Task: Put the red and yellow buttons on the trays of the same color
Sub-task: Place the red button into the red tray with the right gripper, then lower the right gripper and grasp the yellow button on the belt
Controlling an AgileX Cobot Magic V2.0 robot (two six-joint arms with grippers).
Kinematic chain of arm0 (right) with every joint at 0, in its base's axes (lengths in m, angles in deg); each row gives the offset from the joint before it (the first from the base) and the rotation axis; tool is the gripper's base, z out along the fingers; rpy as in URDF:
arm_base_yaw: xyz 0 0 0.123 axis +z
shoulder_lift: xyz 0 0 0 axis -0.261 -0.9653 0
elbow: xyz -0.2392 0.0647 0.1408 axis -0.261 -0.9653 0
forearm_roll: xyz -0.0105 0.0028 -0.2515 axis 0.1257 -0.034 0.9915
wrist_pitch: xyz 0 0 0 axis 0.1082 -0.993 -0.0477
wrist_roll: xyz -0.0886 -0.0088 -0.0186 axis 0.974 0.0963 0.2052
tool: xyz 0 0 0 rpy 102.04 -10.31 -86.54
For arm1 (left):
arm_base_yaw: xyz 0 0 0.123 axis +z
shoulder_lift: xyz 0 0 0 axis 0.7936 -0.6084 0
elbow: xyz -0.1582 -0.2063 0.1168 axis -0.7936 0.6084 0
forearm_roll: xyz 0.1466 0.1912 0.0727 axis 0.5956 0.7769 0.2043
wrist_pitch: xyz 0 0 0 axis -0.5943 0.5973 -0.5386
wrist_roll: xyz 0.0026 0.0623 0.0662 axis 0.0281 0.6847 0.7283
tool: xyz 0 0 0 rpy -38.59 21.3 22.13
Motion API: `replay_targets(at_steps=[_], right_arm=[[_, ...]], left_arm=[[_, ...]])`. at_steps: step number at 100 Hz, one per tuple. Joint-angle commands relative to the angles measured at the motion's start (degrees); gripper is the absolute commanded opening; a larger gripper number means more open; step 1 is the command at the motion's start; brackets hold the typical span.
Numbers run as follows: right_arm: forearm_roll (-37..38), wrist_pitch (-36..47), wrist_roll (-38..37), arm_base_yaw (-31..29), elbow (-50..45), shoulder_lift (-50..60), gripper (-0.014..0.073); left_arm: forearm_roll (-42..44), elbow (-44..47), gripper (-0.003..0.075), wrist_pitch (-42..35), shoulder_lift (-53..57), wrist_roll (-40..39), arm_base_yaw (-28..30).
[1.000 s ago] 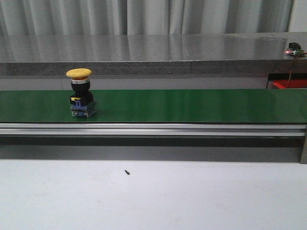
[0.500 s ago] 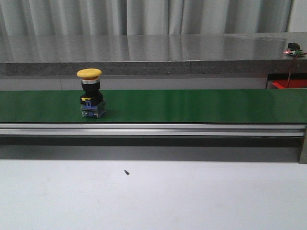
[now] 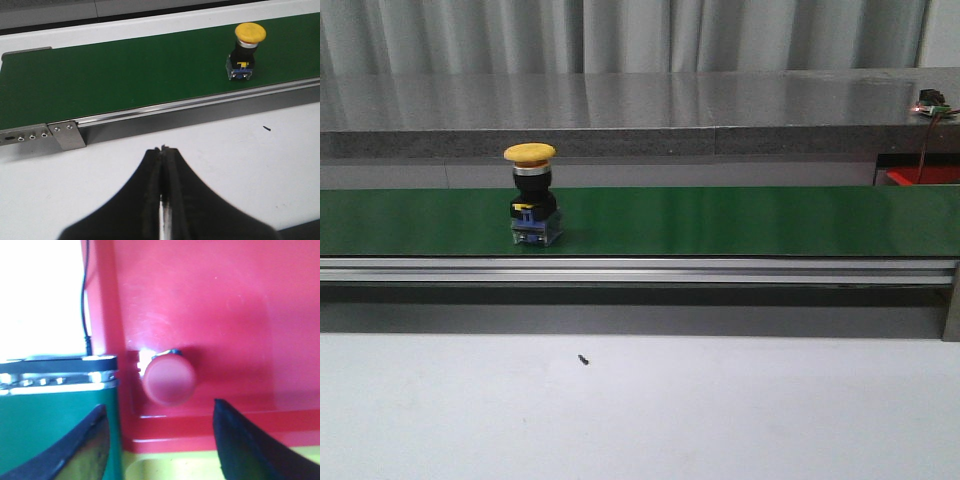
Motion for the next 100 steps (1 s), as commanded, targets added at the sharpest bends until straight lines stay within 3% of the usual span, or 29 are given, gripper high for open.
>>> replay_targets(at_steps=[1, 26, 52, 100], right_arm=[[-2.42, 1.74, 0.13, -0.35, -0.55, 6.18, 0.0463], [-4.22, 6.56, 0.73, 1.71, -8.51, 14.20, 0.0463], [-4.27, 4.77, 0.77, 7.28, -13.34, 21.74, 0.0463], [-4.33, 2.26, 0.77, 24.35, -17.03, 27.19, 0.0463]], left_arm=[[-1.98, -1.62, -0.0020, -3.56, -0.26, 0.13, -0.51], [-1.98, -1.62, -0.0020, -3.56, -0.26, 0.13, -0.51], [-1.98, -1.62, -0.0020, -3.56, -0.26, 0.13, -0.51], [-1.98, -1.62, -0.0020, -3.56, -0.26, 0.13, -0.51]])
